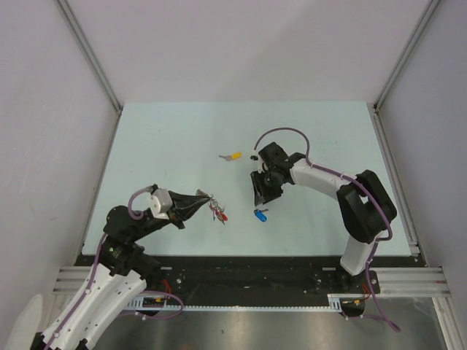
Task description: Put the keys on the keyring
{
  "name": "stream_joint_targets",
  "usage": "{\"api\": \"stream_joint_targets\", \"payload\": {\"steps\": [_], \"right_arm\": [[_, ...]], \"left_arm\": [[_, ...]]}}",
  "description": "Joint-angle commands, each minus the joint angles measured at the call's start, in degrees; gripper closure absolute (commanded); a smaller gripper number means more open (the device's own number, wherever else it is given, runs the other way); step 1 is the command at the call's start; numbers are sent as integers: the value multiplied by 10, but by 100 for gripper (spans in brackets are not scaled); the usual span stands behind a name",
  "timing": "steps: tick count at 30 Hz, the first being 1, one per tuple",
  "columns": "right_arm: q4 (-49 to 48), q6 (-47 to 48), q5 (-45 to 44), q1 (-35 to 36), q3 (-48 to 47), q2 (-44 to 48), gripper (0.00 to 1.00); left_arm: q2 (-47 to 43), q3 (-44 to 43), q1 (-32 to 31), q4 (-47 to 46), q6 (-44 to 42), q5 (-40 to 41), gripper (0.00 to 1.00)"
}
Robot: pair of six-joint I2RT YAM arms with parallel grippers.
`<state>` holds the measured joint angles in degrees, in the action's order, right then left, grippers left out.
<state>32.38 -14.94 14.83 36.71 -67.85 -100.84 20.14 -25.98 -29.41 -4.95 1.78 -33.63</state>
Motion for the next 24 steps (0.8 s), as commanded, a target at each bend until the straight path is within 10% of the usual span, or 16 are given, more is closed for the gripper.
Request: {"api": "stream_joint_targets", "payload": {"steps": [1, 24], "right_arm": [[40, 8, 52, -8, -52, -36, 61], [52, 29, 92, -21, -79, -123, 73]], "left_arm": [[-9, -6, 6, -16, 14, -9, 100], [-19, -7, 8, -14, 16, -14, 100]]}}
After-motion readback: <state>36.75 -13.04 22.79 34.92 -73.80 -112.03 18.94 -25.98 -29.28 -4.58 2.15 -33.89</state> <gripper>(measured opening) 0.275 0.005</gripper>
